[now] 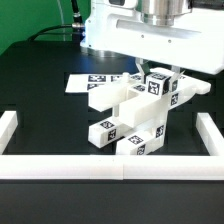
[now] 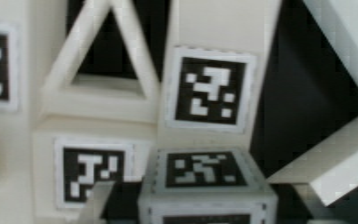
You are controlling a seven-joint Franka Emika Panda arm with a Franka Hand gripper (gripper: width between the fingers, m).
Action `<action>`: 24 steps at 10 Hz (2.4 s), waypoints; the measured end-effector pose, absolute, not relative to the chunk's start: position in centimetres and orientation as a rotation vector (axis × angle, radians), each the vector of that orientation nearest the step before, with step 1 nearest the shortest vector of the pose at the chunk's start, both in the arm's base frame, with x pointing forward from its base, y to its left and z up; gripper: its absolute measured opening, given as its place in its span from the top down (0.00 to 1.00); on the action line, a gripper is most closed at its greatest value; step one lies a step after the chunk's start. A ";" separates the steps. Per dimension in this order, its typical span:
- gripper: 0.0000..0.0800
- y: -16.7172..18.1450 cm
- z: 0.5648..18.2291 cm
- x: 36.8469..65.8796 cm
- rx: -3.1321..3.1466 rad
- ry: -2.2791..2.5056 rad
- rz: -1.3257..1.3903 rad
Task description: Assemble chair
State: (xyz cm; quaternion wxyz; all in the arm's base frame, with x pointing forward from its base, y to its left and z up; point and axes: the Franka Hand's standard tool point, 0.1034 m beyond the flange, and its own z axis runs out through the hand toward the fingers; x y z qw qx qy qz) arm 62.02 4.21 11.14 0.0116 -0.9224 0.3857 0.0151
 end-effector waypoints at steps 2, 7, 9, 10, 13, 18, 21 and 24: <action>0.64 4.2 11.1 62.0 -2.856 1.253 0.048; 0.21 4.2 11.0 61.9 -2.969 0.997 0.043; 0.19 4.2 11.0 62.0 -3.060 0.676 0.039; 0.19 4.2 10.9 61.9 -3.094 0.490 0.039; 0.19 4.2 10.9 61.9 -3.134 0.102 0.040; 0.19 4.5 10.8 61.8 -3.107 -0.400 0.040; 0.19 4.1 10.8 61.8 -3.065 -0.670 0.042; 0.35 3.6 10.8 61.9 -2.992 -0.951 0.045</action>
Offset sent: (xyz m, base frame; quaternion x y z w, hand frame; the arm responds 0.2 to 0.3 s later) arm 0.0000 0.0000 0.0000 0.0000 0.0000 0.0000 1.0000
